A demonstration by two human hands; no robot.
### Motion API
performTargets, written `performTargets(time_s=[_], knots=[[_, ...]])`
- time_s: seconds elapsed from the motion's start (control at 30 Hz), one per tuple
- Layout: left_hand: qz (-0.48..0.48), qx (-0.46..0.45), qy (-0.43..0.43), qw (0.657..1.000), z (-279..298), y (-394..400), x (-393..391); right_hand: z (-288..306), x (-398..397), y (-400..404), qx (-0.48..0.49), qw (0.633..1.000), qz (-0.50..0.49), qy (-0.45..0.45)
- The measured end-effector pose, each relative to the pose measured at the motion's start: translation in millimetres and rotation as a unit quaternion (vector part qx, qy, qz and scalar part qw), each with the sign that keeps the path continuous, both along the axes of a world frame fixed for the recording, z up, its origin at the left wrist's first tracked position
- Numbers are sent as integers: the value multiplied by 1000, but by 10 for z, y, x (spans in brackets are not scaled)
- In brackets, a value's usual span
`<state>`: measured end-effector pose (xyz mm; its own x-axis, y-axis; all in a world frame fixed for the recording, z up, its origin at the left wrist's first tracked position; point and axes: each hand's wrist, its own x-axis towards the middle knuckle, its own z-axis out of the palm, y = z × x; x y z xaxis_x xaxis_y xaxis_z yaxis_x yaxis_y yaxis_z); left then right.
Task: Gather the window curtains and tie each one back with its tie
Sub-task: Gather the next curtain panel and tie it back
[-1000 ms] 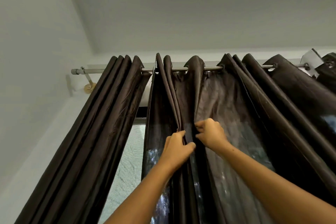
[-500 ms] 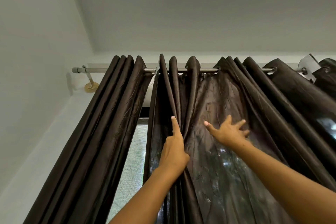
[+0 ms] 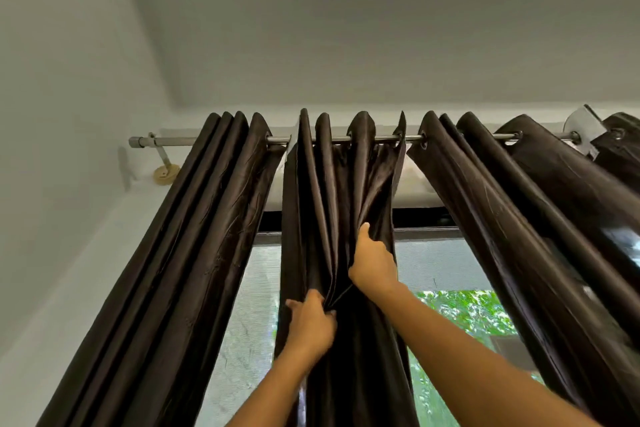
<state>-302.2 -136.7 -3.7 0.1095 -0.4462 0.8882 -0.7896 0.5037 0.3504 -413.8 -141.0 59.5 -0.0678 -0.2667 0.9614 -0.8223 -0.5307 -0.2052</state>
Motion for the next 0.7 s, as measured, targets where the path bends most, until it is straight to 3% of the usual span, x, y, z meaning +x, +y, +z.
performTargets(time_s=[0.2, 0.37, 0.53, 0.7], knots=[[-45, -116, -105, 987, -12, -368, -619, -89, -579, -333, -50, 993, -102, 38], [-121, -122, -157, 972, 111, -505, -1550, -80, -1370, -433, -73, 980, -182, 41], [-170, -110, -163, 966, -61, -676, -2063, -249, -1879, -493, -65, 986, -152, 17], [-186, -148, -138, 962, -305, -802, -1540, -347, -1400, -569, -80, 991, -75, 82]])
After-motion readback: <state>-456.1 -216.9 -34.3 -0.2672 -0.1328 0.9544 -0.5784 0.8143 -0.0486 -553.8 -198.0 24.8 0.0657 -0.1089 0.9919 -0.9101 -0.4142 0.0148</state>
